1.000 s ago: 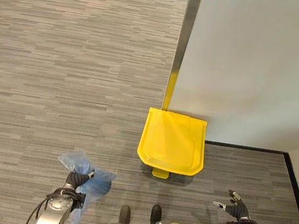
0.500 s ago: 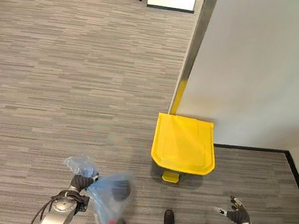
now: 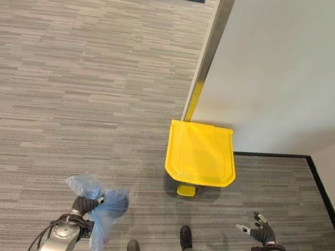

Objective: Gather garbage on tea table into small bin, then transfer packed bag to large trash can.

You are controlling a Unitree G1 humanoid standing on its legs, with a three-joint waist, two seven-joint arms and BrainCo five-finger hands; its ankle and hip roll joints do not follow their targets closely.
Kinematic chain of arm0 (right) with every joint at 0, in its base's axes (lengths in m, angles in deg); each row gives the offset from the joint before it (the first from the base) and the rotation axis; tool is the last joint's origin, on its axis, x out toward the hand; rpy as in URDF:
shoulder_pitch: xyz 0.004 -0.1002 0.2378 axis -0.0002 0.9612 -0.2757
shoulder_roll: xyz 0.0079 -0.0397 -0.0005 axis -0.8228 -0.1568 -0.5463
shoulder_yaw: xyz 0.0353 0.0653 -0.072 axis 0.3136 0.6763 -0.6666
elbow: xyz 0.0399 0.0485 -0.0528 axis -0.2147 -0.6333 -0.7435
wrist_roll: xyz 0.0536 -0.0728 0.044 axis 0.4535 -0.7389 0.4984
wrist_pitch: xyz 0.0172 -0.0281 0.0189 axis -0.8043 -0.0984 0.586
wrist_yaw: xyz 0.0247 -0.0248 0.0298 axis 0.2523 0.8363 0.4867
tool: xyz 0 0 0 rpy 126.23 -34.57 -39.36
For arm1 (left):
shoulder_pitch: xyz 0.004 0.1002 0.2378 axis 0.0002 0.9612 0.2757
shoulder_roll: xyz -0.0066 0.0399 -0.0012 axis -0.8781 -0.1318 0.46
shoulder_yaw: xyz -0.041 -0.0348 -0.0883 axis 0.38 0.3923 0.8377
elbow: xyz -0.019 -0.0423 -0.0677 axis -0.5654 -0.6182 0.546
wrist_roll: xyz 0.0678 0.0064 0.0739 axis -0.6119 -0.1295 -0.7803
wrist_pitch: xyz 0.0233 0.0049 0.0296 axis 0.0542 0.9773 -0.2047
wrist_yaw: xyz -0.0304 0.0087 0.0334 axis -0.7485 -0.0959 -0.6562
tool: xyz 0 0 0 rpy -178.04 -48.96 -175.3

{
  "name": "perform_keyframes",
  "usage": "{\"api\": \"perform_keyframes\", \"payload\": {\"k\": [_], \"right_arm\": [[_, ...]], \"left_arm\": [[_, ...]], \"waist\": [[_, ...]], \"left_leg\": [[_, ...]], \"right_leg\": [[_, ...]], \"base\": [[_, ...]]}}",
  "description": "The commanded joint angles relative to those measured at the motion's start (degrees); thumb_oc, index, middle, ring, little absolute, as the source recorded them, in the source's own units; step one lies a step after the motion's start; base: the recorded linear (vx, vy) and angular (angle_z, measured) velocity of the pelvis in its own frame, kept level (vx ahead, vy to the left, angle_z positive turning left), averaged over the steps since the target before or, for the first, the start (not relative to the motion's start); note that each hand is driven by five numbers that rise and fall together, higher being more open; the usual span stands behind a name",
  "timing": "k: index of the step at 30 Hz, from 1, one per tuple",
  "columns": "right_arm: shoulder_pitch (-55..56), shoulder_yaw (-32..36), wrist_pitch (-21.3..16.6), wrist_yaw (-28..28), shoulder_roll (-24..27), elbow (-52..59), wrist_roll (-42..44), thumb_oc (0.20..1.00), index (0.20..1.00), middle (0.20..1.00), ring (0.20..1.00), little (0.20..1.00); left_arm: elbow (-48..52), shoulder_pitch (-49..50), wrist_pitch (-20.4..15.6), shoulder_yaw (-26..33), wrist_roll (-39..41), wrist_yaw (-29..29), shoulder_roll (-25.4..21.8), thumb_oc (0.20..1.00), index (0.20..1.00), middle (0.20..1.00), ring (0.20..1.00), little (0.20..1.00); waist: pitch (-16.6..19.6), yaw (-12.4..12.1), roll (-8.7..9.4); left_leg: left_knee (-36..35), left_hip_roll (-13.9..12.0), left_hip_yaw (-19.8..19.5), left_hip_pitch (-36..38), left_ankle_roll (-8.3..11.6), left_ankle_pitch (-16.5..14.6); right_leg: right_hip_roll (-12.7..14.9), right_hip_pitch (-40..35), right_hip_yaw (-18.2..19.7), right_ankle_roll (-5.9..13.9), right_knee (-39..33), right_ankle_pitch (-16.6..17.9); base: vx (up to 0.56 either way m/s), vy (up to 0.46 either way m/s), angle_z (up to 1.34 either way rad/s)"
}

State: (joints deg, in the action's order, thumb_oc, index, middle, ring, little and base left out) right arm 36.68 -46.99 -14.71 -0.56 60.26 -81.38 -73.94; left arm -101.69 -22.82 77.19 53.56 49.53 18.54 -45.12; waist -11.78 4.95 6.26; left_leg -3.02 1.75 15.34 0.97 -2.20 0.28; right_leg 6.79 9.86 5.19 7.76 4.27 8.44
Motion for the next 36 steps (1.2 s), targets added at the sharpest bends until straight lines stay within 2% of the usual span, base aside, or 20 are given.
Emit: {"api": "perform_keyframes", "payload": {"k": [1,2,5,6,8,9,11,12,13,14,15,16,17,21,25,30,31,36], "right_arm": [[-2.1,-0.8,-1.3,0.3,0.2,1.5,0.0,1.0,1.0,1.0,1.0,1.0],[-2.1,-0.8,-1.3,0.3,0.2,1.5,0.0,1.0,1.0,1.0,1.0,1.0],[-2.4,-0.7,-1.1,0.2,0.5,1.5,0.0,1.0,1.0,1.0,1.0,1.0],[-2.4,-0.6,-1.0,0.3,0.7,1.7,0.1,1.0,1.0,1.0,1.0,1.0],[-2.1,-0.4,-0.8,0.3,1.0,1.5,0.0,1.0,1.0,1.0,1.0,1.0],[-1.8,0.0,-1.0,0.4,1.0,1.2,0.6,1.0,1.0,1.0,1.0,1.0],[-0.6,1.1,-1.0,0.7,1.6,1.2,1.8,1.0,1.0,1.0,1.0,1.0],[-0.6,1.1,-1.0,0.7,1.6,1.2,1.8,1.0,1.0,1.0,1.0,1.0],[-0.2,1.5,-1.1,0.9,1.8,1.0,2.1,1.0,1.0,1.0,1.0,1.0],[-0.1,1.9,-1.1,1.3,2.5,0.6,2.4,1.0,1.0,1.0,1.0,1.0],[0.1,2.3,-1.5,1.7,3.1,0.4,3.1,1.0,1.0,1.0,1.0,1.0],[0.1,2.4,-1.6,1.7,3.1,0.4,3.1,1.0,1.0,1.0,1.0,1.0],[0.8,4.1,-1.5,2.3,3.2,0.7,4.3,1.0,1.0,1.0,1.0,1.0],[0.7,7.3,-2.7,4.0,3.9,0.5,7.1,1.0,1.0,1.0,1.0,1.0],[0.6,9.3,-3.2,3.8,3.5,0.3,9.3,1.0,1.0,1.0,1.0,1.0],[-0.4,5.3,-2.3,1.6,3.0,0.0,6.4,1.0,1.0,1.0,1.0,1.0],[-1.6,2.3,-2.0,0.3,3.0,0.5,4.6,1.0,1.0,1.0,1.0,1.0],[-6.0,-4.1,-2.1,-1.9,3.1,3.1,1.9,1.0,1.0,1.0,1.0,1.0]], "left_arm": [[3.5,-1.3,-2.6,2.2,-0.3,1.3,-2.5,0.2,0.2,0.2,0.2,0.2],[3.5,-1.3,-2.6,2.2,-0.3,1.3,-2.5,0.2,0.2,0.2,0.2,0.2],[3.3,-1.3,-2.6,2.6,-0.1,1.2,-2.6,0.2,0.2,0.2,0.2,0.2],[3.1,-1.8,-2.6,2.5,0.1,1.3,-2.6,0.2,0.2,0.2,0.2,0.2],[2.7,-2.3,-2.6,2.3,0.0,1.3,-2.3,0.2,0.2,0.2,0.2,0.2],[2.4,-3.5,-2.8,1.8,0.2,1.5,-2.1,0.2,0.2,0.2,0.2,0.2],[2.3,-5.1,-3.1,0.9,1.3,1.8,-2.3,0.2,0.2,0.2,0.2,0.2],[2.3,-5.1,-3.1,0.9,1.3,1.8,-2.3,0.2,0.2,0.2,0.2,0.2],[1.9,-5.6,-3.2,0.3,1.7,1.8,-2.3,0.2,0.2,0.2,0.2,0.2],[1.5,-5.6,-3.2,0.0,2.4,1.9,-2.3,0.2,0.2,0.2,0.2,0.2],[1.0,-6.2,-3.2,-0.2,2.5,2.4,-2.2,0.2,0.2,0.2,0.2,0.2],[0.9,-6.2,-3.2,-0.2,2.5,2.4,-2.2,0.2,0.2,0.2,0.2,0.2],[0.3,-5.8,-3.2,0.1,2.7,2.4,-2.2,0.2,0.2,0.2,0.2,0.2],[-0.6,-6.1,-3.8,0.6,3.3,2.9,-1.8,0.2,0.2,0.2,0.2,0.2],[0.5,-4.7,-3.7,2.1,3.3,2.2,-1.6,0.2,0.2,0.2,0.2,0.2],[0.9,-4.1,-3.5,1.7,1.6,0.7,-1.5,0.2,0.2,0.2,0.2,0.2],[1.8,-4.2,-3.4,0.8,0.8,0.0,-1.6,0.2,0.2,0.2,0.2,0.2],[2.8,-5.6,-3.6,-1.3,-0.7,-1.0,-1.6,0.2,0.2,0.2,0.2,0.2]], "waist": [[-1.1,-1.2,-1.33],[-1.1,-1.2,-1.32],[-1.4,-0.8,-1.52],[-2.1,-0.1,-1.76],[-2.4,0.6,-1.62],[-2.3,1.5,-1.59],[-1.6,2.8,-1.45],[-1.6,2.8,-1.55],[-1.1,3.1,-1.43],[-0.3,3.9,-1.34],[0.1,4.4,-1.55],[0.1,4.5,-1.66],[1.0,5.6,-2.28],[1.8,7.3,-3.23],[1.6,7.8,-3.57],[1.4,6.9,-3.1],[1.3,6.3,-3.1],[0.4,4.3,-3.35]], "left_leg": [[11.2,2.3,-6.7,-0.5,-0.94,-12.1],[11.2,2.3,-6.7,-0.5,-0.94,-12.1],[10.1,3.2,-6.8,3.4,-0.56,-14.5],[11.2,3.3,-7.5,4.6,-0.16,-16.1],[12.6,3.6,-8.4,5.5,0.12,-17.5],[13.6,3.6,-9.6,6.4,0.9,-19.0],[14.5,3.0,-12.3,8.8,2.6,-21.7],[14.6,2.9,-12.4,8.7,2.62,-21.8],[15.0,2.2,-13.0,9.4,3.32,-22.5],[15.7,-0.3,-12.9,10.4,4.46,-22.9],[16.5,-1.8,-12.8,10.3,5.13,-21.6],[16.6,-1.9,-12.9,10.2,5.18,-21.6],[14.4,-3.9,-13.1,11.8,5.79,-21.1],[11.8,-4.8,-12.4,12.6,6.06,-19.9],[8.8,-3.9,-10.0,13.3,5.2,-20.9],[7.2,-2.5,-9.3,14.7,4.28,-22.1],[6.9,-2.1,-9.5,15.1,3.98,-22.4],[6.6,-1.6,-10.9,15.9,3.44,-23.1]], "right_leg": [[-0.7,5.6,-5.4,2.88,13.3,-5.2],[-0.6,5.6,-5.5,2.88,13.3,-5.2],[2.0,9.5,-11.9,2.64,7.2,-2.6],[2.5,10.3,-14.5,2.96,2.3,-2.3],[2.4,11.4,-15.0,3.06,-0.5,-2.0],[2.4,12.8,-14.7,3.44,-1.5,-0.8],[3.3,14.1,-12.5,3.34,-0.6,0.7],[3.3,14.1,-12.6,3.34,-0.5,0.6],[3.7,14.2,-12.0,3.05,0.5,1.0],[3.8,15.3,-12.3,2.53,4.8,1.0],[3.4,15.7,-12.8,2.07,6.8,0.7],[3.3,15.8,-12.9,2.05,6.9,0.5],[3.0,16.5,-14.0,1.91,8.3,-0.2],[1.6,18.3,-14.7,1.91,8.3,-0.4],[0.6,20.3,-13.6,3.0,7.9,1.0],[0.8,20.3,-12.6,3.98,7.1,2.6],[1.2,20.2,-12.8,4.13,6.7,3.0],[2.6,20.0,-13.6,3.65,6.7,3.0]], "base": [[0.07,0.107,-0.28],[0.19,0.099,-0.13],[0.25,0.023,-0.08],[0.31,-0.011,0.03],[0.35,-0.05,0.36],[0.54,-0.182,0.65],[0.47,-0.184,0.74],[0.26,-0.119,0.88],[0.35,-0.222,0.77],[0.45,-0.296,0.44],[0.32,-0.226,0.31],[0.21,-0.169,0.38],[0.11,-0.096,0.47],[0.1,-0.044,0.24],[-0.03,0.063,-0.22],[-0.03,0.041,-0.4],[0.0,0.0,0.0],[0.0,-0.007,0.09]]}}
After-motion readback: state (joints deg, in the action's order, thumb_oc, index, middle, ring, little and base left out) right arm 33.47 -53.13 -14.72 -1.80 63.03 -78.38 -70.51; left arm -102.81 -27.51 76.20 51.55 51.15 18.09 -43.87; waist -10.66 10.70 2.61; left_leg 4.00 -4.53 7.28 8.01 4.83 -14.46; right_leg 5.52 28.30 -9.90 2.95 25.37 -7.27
